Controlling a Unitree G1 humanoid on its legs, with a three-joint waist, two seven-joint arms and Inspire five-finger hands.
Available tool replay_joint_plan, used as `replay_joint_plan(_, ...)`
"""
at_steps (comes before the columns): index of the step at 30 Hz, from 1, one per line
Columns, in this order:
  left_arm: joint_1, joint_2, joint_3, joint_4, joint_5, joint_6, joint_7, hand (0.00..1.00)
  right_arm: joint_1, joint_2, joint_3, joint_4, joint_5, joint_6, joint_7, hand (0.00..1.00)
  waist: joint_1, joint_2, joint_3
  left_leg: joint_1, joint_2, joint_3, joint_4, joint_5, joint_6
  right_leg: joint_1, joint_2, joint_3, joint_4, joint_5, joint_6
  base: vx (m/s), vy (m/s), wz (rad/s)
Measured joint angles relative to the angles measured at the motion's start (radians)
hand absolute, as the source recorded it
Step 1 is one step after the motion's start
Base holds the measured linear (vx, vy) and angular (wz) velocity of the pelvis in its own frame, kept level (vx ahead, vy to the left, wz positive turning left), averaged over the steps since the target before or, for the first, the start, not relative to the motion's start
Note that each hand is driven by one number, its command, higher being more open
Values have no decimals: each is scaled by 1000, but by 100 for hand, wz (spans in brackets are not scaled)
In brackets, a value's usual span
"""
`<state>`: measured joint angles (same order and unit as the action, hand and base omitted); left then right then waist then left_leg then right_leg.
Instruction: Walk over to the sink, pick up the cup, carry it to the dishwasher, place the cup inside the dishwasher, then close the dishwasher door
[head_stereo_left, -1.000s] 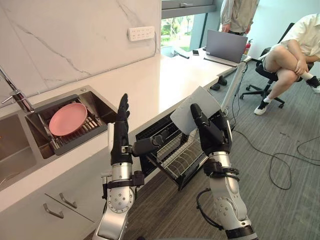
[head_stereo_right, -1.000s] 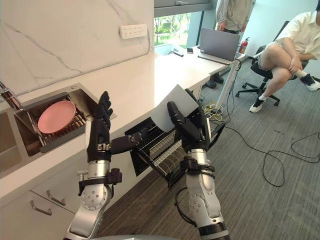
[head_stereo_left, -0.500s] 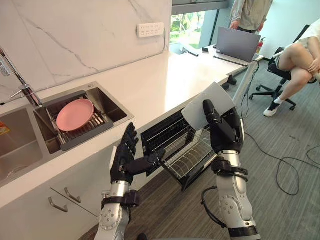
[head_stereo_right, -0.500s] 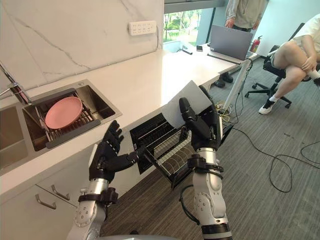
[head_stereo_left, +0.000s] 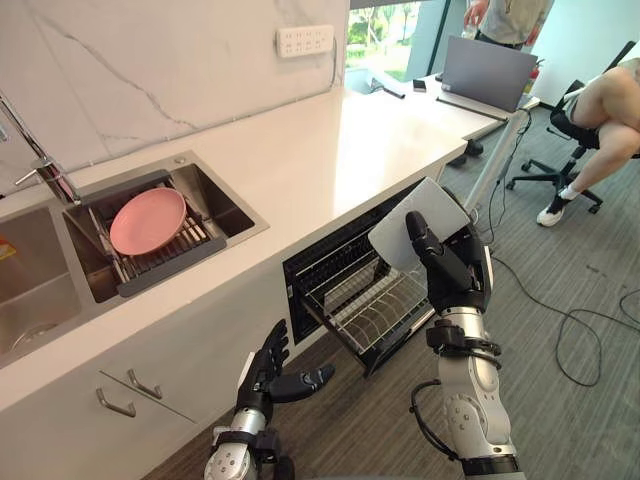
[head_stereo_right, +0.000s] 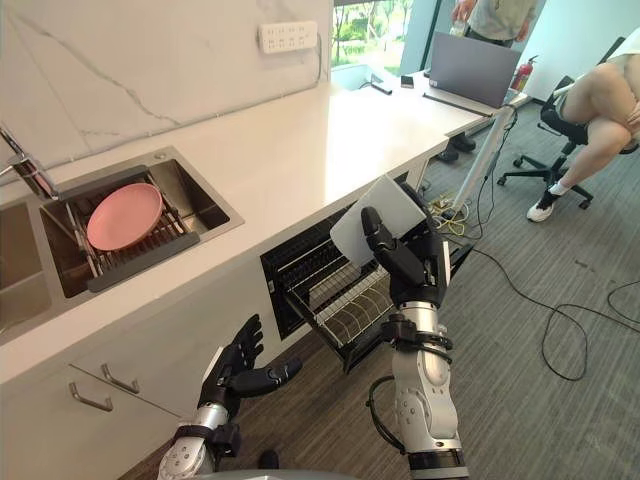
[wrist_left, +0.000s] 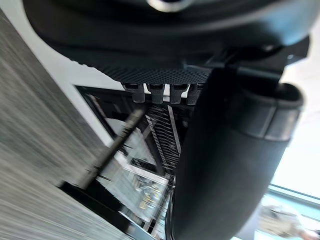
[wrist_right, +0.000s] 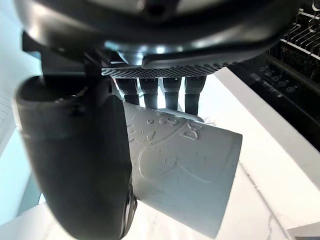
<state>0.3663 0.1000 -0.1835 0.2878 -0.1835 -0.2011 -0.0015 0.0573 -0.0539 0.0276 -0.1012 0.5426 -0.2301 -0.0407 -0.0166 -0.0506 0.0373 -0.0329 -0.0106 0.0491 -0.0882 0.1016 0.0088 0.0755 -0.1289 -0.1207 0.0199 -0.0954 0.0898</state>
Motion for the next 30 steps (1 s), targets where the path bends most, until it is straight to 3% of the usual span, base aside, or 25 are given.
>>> replay_joint_plan(7, -12, 26, 13, 135, 32, 2, 4, 100, 23, -26, -26, 76, -148, 6, -3, 0, 1, 2, 9, -12, 2, 0, 0, -1, -1, -10, 3, 0, 0, 0, 0, 0, 0, 0)
replay_joint_plan(17, -58, 40, 21, 254, 87, 0, 29, 100, -49, -125, -40, 208, -418, 26, -47, 0, 15, 30, 103, -61, 2, 5, 3, 1, 2, -78, -1, 7, 38, -9, 4, -3, 2, -1)
replay_joint_plan(19, -96, 40, 21, 265, 87, -5, 38, 100, -103, -155, -45, 229, -441, 30, -69, 0, 25, 34, 141, -118, 3, 5, 51, -9, 5, -134, -4, 9, 89, -22, 2, -44, 1, -2)
replay_joint_plan(23, -190, 40, 29, 278, 87, -23, 66, 100, -287, -191, -37, 299, -501, 34, -120, 0, 32, 35, 261, -279, 15, 2, 273, -88, 7, -267, -9, 10, 260, -76, -5, -123, 0, 2)
replay_joint_plan(30, -227, 42, 54, 313, 87, -40, 100, 100, -367, -222, 31, 326, -550, 52, -167, 0, 70, 39, 312, -400, 20, -11, 416, -144, -2, -395, -23, 4, 424, -156, -21, -93, -8, 6)
